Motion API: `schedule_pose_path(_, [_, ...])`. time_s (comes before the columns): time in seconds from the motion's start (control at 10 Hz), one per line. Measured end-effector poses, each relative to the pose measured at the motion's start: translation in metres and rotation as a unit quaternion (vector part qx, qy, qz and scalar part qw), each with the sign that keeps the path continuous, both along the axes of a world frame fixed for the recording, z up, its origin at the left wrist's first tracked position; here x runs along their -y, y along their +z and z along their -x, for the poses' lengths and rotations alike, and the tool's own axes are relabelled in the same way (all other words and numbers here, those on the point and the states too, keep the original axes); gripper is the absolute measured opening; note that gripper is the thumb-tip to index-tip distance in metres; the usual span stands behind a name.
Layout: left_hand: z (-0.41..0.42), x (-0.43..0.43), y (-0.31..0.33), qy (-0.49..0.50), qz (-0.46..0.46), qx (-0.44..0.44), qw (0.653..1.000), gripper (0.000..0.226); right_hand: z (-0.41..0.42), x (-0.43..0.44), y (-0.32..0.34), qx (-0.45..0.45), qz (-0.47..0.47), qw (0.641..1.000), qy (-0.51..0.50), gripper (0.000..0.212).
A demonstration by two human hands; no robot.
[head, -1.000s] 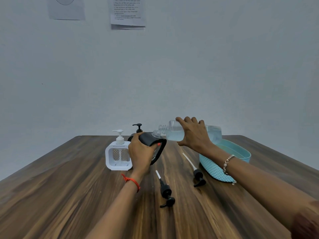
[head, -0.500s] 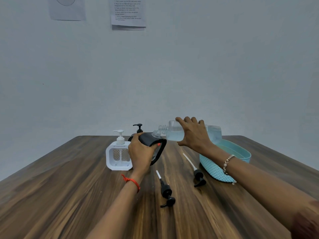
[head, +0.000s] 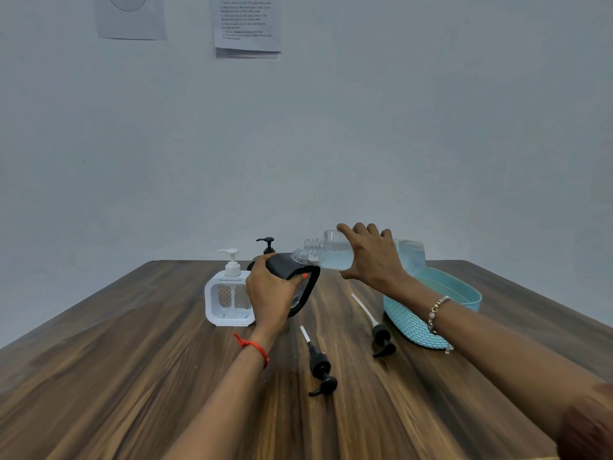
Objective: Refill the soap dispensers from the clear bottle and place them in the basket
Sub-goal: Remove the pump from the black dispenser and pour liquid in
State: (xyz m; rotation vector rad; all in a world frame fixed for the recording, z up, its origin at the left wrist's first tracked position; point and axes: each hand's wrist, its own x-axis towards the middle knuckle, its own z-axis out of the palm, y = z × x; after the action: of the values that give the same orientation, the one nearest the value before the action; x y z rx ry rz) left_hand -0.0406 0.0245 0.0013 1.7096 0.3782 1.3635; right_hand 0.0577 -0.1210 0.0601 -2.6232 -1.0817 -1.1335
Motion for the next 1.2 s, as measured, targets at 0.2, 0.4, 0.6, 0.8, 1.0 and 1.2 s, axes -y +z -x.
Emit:
schedule_pose_path(0.2, [-0.0005,-0.0005,0.0011,-0.002,-0.001,-0.001,1.0,0.062,0.0007,-0.0002,0.0013,0.003,-0.004,1.0,0.005,0.084])
schedule_pose_path(0.4, [-0.0005,-0.0018,0.0009,-0.004,0.002,0.001,1.0,0.062,0.0016,-0.0006,0.0017,0.001,-0.003,1.0,0.004,0.084])
schedule_pose_path(0.6, [-0.0012,-0.0029,-0.0008,-0.001,0.005,0.006,1.0,0.062,0.0023,-0.0013,0.0015,0.001,-0.002,1.0,0.004,0.084])
schedule_pose_path(0.8, [-0.0023,-0.0026,-0.0021,-0.002,0.007,0.006,1.0,0.063,0.0021,-0.0012,0.0008,-0.001,0.002,1.0,0.005,0.084])
schedule_pose_path(1.0, [-0.0031,-0.0024,-0.0045,-0.004,0.011,0.005,1.0,0.064,0.0018,-0.0002,-0.0009,-0.001,0.009,1.0,0.003,0.084])
schedule_pose_path(1.2, [-0.0043,-0.003,-0.0047,0.0,0.013,0.006,1.0,0.062,-0.0006,-0.0016,-0.0007,-0.007,0.005,1.0,0.001,0.084])
